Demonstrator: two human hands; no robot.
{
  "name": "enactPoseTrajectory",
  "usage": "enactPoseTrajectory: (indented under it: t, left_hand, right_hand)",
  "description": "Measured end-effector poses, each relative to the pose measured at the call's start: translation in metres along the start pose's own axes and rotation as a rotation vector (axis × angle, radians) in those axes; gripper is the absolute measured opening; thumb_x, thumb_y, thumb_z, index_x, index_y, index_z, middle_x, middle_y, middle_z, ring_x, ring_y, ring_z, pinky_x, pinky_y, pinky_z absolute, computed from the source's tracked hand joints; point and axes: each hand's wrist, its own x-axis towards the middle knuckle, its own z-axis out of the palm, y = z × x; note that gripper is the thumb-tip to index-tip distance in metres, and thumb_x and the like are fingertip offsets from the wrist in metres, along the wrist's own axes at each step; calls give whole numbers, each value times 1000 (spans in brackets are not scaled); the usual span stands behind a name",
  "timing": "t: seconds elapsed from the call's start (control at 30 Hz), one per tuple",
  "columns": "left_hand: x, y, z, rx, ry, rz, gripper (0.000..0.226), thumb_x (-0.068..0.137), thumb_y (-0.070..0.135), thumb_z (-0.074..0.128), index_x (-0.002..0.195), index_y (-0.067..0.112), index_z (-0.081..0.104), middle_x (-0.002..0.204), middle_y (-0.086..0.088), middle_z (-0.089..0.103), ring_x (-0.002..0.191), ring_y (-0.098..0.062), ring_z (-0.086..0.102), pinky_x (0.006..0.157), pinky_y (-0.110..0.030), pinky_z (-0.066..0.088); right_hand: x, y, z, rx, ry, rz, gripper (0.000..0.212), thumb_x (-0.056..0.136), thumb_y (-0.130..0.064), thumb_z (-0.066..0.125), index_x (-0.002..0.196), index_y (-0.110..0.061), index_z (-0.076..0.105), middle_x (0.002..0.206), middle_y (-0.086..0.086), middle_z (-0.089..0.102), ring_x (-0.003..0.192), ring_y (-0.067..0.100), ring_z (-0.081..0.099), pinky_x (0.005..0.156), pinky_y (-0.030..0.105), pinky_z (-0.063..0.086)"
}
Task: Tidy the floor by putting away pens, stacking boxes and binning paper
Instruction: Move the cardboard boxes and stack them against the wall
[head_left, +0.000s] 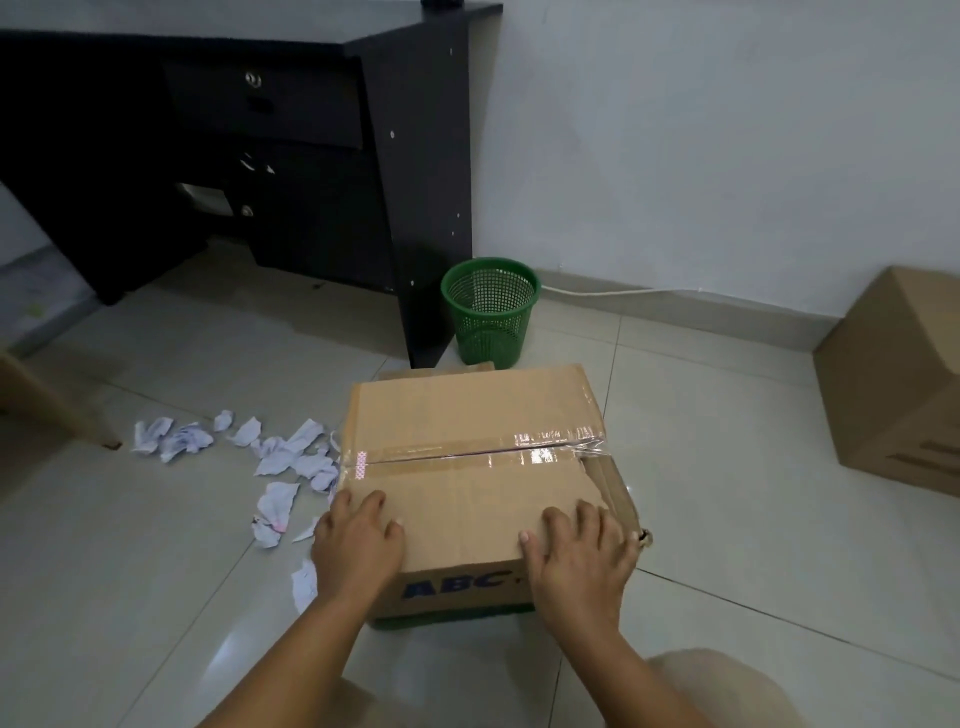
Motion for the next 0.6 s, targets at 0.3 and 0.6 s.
enactPoseTrajectory:
  t: [0.3, 0.6]
  left_hand:
    - [-55, 47, 6, 76, -233, 189, 52, 94, 36, 43, 145, 37, 32, 154, -8, 15, 130, -39, 31, 109, -38, 29]
    - [-107, 78, 19, 206, -250, 536, 30, 92, 38, 43, 114, 22, 54, 118, -6, 46, 108, -28, 53, 90, -32, 41]
  right_hand:
    - [-3, 3, -19, 408, -39, 650, 76, 88, -54, 54, 149, -27, 19, 156, 17, 9, 141, 36, 13, 113, 53, 19]
    - [-15, 2, -14, 603, -27, 651, 95, 86, -58, 57, 155, -20, 4, 161, 16, -3, 145, 37, 15, 112, 49, 29]
